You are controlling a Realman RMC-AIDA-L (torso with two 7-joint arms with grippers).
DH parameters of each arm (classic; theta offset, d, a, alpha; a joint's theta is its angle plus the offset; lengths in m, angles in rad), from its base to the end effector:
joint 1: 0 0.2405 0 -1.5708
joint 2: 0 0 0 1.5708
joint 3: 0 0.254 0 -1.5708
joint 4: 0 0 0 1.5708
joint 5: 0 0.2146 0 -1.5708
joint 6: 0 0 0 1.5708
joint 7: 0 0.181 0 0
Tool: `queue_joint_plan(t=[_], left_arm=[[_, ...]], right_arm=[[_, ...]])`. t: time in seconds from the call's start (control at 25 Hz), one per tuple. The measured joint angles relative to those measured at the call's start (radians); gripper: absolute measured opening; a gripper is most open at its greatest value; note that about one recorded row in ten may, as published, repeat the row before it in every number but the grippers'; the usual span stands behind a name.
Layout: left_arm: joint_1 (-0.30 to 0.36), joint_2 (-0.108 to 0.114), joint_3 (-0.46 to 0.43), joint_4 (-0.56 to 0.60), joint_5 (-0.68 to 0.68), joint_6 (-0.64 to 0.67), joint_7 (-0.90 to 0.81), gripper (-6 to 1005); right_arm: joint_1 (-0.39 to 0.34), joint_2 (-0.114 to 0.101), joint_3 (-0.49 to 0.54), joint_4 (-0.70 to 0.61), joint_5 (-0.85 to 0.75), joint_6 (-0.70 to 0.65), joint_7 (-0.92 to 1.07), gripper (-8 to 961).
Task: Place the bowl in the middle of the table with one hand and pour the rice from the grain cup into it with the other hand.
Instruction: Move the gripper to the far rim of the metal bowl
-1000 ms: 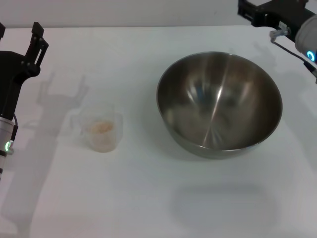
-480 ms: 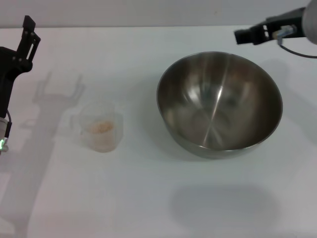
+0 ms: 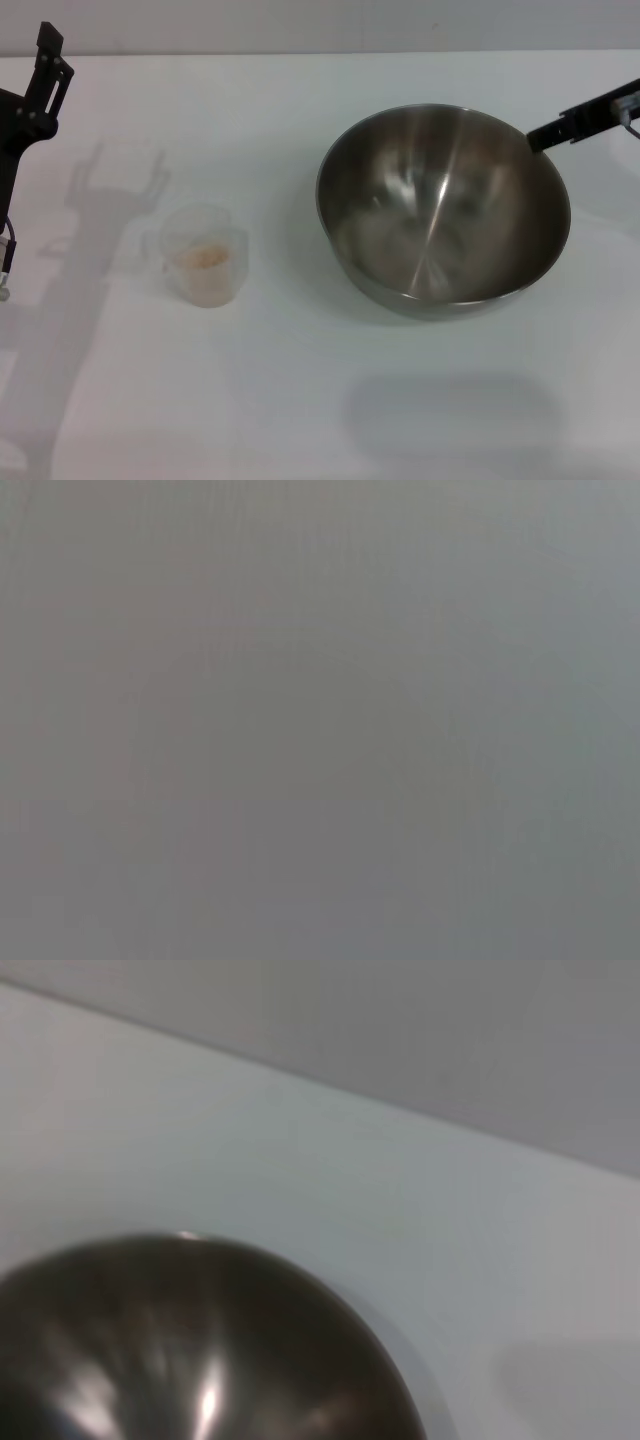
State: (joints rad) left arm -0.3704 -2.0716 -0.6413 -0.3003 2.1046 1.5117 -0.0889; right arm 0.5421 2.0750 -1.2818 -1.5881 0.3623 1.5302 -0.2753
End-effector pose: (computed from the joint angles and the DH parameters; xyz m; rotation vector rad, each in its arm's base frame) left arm -0.2691 0.3373 0.0013 -1.4719 -0.3303 -1.0123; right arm 0.1949 0.3903 0.0403 -2.1428 1.1161 -0.2957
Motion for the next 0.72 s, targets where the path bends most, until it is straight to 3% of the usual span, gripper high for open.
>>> queue_joint_plan(t=[0.48,0.72], left_arm=[[-0.008,0.001,0.0,0.002,0.0,0.003,0.0,815],[-0.011,0.0,0.0,0.003,-0.002,0.0,0.0,816]], right_arm=[[0.057,0.0,0.06,0.251,0.051,-0.075,-0.108,744],[0.063,0.0,0.059,0.296,0.063,-0.097,-0.131,744]])
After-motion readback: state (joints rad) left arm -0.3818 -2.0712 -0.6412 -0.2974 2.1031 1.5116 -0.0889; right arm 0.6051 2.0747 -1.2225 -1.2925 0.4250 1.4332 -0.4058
